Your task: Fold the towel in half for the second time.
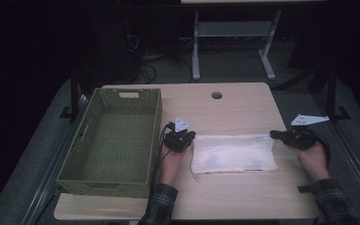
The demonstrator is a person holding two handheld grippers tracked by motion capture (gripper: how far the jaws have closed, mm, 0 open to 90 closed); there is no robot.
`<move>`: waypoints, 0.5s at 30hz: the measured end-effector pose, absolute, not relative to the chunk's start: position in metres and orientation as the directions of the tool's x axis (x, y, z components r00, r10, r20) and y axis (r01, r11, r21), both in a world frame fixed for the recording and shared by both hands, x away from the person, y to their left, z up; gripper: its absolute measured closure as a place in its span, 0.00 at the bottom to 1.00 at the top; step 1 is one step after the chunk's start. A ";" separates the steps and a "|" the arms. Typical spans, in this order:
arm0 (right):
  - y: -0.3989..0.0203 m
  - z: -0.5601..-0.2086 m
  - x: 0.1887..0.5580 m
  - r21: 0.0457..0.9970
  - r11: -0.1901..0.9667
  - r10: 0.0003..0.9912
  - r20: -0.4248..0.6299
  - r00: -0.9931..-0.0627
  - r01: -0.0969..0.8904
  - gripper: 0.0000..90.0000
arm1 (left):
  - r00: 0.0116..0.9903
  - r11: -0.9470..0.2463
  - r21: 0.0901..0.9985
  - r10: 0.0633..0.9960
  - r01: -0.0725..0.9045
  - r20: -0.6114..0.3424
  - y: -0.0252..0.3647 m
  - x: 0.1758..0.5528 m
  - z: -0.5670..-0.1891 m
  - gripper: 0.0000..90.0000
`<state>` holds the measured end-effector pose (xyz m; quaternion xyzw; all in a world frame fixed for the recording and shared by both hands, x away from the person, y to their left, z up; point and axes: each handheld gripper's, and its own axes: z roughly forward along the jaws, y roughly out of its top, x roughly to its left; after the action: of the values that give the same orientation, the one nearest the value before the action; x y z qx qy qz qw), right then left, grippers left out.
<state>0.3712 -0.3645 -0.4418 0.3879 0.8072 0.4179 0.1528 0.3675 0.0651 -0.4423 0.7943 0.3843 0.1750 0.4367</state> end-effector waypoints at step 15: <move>-0.361 -0.440 0.344 0.782 0.376 0.726 0.085 -0.682 0.497 0.97 | 0.657 -0.346 0.830 0.753 0.436 -0.031 0.070 0.334 -0.438 0.97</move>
<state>0.3444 -0.3609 -0.4397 0.3741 0.8178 0.4150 0.1379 0.3337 0.0697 -0.4381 0.7999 0.3718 0.1826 0.4342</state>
